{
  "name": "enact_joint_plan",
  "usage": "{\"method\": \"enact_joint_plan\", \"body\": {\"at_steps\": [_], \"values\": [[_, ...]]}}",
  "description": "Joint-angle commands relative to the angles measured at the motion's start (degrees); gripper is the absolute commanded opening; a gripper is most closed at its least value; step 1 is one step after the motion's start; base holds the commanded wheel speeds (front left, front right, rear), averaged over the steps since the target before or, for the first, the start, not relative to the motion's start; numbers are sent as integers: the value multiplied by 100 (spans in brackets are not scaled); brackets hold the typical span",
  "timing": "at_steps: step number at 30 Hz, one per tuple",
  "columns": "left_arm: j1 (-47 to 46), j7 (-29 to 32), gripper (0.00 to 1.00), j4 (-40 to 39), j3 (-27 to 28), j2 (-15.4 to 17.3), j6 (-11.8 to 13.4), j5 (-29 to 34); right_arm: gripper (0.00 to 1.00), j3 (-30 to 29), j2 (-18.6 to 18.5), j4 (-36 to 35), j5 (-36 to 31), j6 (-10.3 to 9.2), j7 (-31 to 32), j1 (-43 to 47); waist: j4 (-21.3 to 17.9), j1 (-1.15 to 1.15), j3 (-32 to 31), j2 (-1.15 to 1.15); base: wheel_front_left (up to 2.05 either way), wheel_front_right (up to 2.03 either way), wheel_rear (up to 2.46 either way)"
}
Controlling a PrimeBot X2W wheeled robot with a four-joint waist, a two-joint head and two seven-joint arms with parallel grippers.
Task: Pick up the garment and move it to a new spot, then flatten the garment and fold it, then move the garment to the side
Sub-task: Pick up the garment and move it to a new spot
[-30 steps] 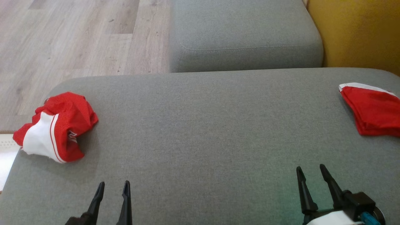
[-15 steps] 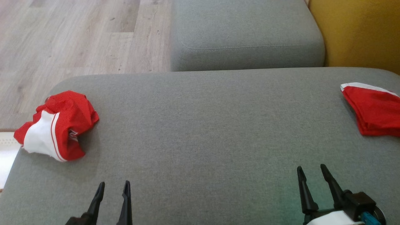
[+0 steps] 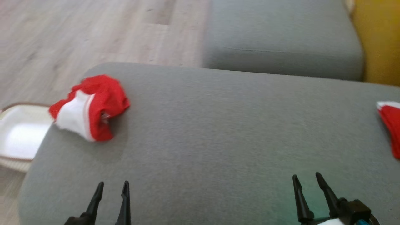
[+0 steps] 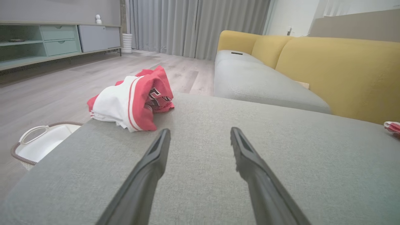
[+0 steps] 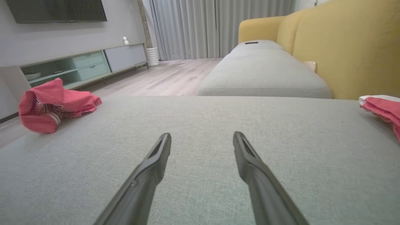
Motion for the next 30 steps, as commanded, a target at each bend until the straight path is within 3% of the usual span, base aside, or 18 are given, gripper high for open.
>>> {"method": "enact_joint_plan", "body": {"at_steps": [1,11,21,25,30], "values": [[-232,-36,100,-171,247,-23,-16,70,100,116,-45,-212,19,37,-63,-170,386,0,3,0,0,0,0],[-110,-36,100,-212,469,-23,-83,139,100,142,-24,-228,14,37,-63,-142,1295,0,-2,0,0,0,0],[-95,-36,100,-455,599,-23,37,19,100,297,-111,-153,14,37,-63,-354,1523,0,226,0,0,0,0],[-192,-36,100,-426,642,-23,-28,81,100,299,-176,-154,13,37,-63,-359,1568,0,302,0,0,0,0],[-1149,-36,100,-491,892,92,-193,247,100,241,-468,-240,-85,37,-63,-420,1641,0,756,0,0,0,0]]}}
